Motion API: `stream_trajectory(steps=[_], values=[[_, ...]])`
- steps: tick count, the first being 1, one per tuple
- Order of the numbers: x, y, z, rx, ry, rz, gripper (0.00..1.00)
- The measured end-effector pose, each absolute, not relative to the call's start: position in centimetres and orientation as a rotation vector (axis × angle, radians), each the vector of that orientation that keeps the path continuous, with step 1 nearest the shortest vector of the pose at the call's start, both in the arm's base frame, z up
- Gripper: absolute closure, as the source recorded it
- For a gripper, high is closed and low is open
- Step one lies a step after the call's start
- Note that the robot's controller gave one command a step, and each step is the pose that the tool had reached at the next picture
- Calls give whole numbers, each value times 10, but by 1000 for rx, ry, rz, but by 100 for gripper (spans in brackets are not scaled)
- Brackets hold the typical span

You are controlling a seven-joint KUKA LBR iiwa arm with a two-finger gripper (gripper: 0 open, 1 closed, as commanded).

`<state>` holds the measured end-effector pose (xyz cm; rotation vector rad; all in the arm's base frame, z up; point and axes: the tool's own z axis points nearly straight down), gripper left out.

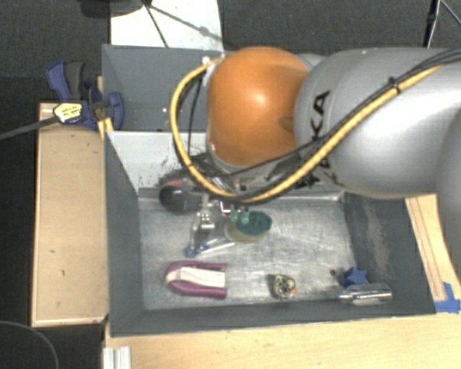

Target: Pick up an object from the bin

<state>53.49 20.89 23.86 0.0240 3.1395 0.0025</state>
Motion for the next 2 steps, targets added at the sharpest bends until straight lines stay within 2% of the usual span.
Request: stream_trajectory(steps=[1,2], values=[[510,102,102,-121,3145,-4,0],[522,70,73,-268,3118,7,0]])
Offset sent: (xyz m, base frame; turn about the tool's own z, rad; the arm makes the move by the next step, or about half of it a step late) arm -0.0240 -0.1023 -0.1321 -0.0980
